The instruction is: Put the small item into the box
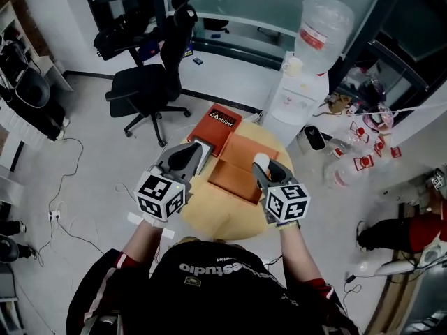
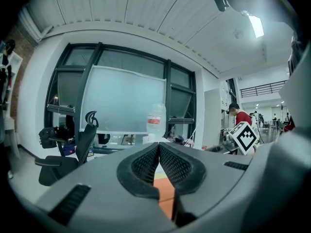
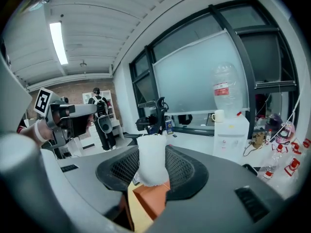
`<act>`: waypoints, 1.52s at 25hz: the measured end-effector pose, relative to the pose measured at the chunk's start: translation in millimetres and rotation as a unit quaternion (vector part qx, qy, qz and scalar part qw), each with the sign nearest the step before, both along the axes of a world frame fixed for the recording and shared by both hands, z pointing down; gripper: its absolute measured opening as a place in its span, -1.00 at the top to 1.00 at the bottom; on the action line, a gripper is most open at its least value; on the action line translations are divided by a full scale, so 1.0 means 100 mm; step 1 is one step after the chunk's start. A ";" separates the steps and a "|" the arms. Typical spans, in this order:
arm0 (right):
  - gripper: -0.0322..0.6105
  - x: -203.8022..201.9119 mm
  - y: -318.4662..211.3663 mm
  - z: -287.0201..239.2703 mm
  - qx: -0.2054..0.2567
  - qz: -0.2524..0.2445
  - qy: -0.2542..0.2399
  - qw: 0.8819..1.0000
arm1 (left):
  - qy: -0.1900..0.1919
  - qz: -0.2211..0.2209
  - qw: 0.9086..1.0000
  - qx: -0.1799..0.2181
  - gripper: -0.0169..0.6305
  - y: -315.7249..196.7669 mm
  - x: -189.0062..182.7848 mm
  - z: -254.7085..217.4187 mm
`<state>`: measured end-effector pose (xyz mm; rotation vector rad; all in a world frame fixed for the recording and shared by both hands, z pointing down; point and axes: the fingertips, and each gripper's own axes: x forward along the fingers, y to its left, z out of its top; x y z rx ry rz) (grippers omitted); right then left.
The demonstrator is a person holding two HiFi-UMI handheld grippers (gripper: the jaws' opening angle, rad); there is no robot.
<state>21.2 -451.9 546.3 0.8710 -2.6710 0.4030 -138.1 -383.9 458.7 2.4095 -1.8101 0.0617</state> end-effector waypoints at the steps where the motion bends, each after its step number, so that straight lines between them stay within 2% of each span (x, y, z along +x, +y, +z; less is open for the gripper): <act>1: 0.33 0.00 -0.02 0.04 -0.004 -0.003 0.000 1.000 | -0.001 -0.002 1.000 -0.001 0.90 -0.01 0.02 0.02; 13: 0.33 -0.23 -0.22 0.64 -0.055 -0.043 0.009 0.998 | 0.002 -0.033 0.999 -0.017 0.90 -0.03 0.00 0.22; 26: 0.33 -0.51 -0.16 1.26 -0.091 -0.080 0.030 0.992 | 0.009 -0.071 0.997 -0.023 0.90 0.10 -0.15 0.44; 38: 0.33 -0.73 -0.08 1.93 -0.114 -0.116 0.089 0.983 | -0.001 -0.093 0.995 -0.029 0.90 0.29 -0.23 0.51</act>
